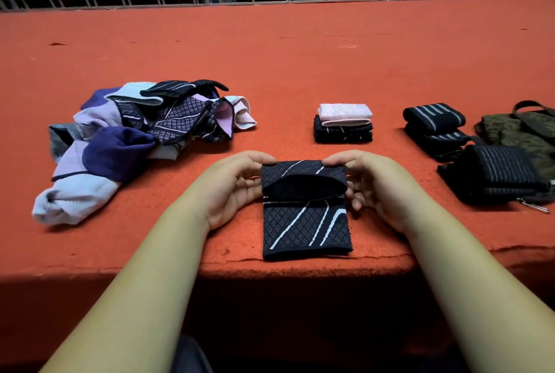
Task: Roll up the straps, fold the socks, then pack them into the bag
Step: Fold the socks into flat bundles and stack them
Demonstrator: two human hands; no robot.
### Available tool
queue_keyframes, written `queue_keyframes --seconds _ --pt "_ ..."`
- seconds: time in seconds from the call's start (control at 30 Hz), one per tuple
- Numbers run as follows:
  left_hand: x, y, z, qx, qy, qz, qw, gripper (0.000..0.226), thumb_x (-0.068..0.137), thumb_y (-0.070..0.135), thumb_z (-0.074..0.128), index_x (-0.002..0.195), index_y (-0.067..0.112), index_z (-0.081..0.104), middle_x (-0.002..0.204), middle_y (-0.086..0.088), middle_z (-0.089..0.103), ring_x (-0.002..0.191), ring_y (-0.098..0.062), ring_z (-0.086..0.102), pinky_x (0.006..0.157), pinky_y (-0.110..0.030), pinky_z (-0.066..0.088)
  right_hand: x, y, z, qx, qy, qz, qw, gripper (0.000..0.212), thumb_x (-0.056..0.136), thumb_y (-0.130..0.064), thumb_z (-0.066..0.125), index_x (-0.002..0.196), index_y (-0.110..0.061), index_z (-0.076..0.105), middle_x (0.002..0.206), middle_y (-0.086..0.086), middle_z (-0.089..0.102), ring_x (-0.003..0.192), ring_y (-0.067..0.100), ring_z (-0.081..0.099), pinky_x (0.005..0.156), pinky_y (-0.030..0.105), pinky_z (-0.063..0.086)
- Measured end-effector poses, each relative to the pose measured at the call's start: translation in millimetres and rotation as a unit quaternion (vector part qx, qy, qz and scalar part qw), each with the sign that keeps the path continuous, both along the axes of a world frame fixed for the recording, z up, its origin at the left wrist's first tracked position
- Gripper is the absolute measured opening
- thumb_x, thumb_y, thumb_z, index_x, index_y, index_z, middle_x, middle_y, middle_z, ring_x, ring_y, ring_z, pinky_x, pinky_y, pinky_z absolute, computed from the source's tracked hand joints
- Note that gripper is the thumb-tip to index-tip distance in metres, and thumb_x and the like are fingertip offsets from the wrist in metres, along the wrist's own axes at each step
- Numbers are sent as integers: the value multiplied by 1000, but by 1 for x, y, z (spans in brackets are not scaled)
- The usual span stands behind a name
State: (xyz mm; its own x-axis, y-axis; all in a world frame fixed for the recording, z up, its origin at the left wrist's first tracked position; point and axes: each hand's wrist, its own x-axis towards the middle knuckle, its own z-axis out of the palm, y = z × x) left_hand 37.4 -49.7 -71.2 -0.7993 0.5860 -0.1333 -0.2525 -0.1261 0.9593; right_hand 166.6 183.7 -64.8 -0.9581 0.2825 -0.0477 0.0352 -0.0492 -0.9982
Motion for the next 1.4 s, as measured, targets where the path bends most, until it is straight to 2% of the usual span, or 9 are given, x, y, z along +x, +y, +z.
queue_keyframes --seconds 0.1,0.23,0.37,0.47,0.73,0.9,1.0,1.17,1.4 --pt "0 0 0 16 2 -32 999 25 95 16 63 117 11 76 113 -20 71 101 -27 72 87 -34 62 1 1 -2 3 10 22 1000 31 88 -34 65 108 -16 80 81 6 64 60 15 49 46 25 36" --pt "8 1 -1 -46 41 -67 996 56 82 11 84 134 7 64 122 -17 75 104 -21 76 83 -28 62 6 -4 -2 51 24 15 998 14 93 -15 78 106 -20 77 81 4 63 53 12 44 42 20 32" --pt "12 1 1 -83 85 -61 991 50 88 -5 78 134 8 63 106 -3 80 92 -13 76 70 -23 59 12 -10 0 73 48 4 996 25 94 -3 74 114 -18 72 85 -1 68 45 3 45 43 18 37" --pt "11 0 2 -78 108 -62 989 43 90 -3 76 130 10 66 118 -10 78 100 -19 75 82 -36 63 17 -16 4 98 45 16 994 46 96 -6 74 131 -34 65 101 -1 74 55 1 55 49 24 46" --pt "18 3 6 18 88 -9 996 35 92 -1 74 126 -1 66 116 -18 76 95 -24 74 69 -31 62 21 -22 13 106 12 68 992 25 100 -4 68 124 -6 70 63 -15 68 52 -4 58 49 10 42" --pt "22 -1 2 -16 83 -81 993 43 93 0 75 132 10 63 129 -16 74 115 -28 71 92 -46 58 19 -21 9 89 27 35 995 22 99 -1 67 121 0 69 64 -13 68 49 -3 56 47 10 39" --pt "20 -1 1 -35 98 -81 991 44 93 -1 74 131 16 62 127 -12 75 114 -25 71 88 -44 56 19 -20 7 83 32 27 996 24 99 -3 68 123 -5 69 69 -12 70 52 -3 58 49 11 41" --pt "17 1 0 -4 104 -74 992 43 95 -9 67 135 4 60 128 -19 73 114 -30 72 90 -39 63 20 -17 5 87 23 72 993 27 103 -7 65 127 -19 69 75 -11 68 58 -2 57 51 17 46" --pt "11 2 0 24 97 -65 993 45 95 -7 68 138 3 60 134 -23 69 127 -40 65 108 -56 49 17 -10 0 68 32 49 996 33 99 -10 68 124 -30 74 83 8 60 67 19 45 61 30 45"
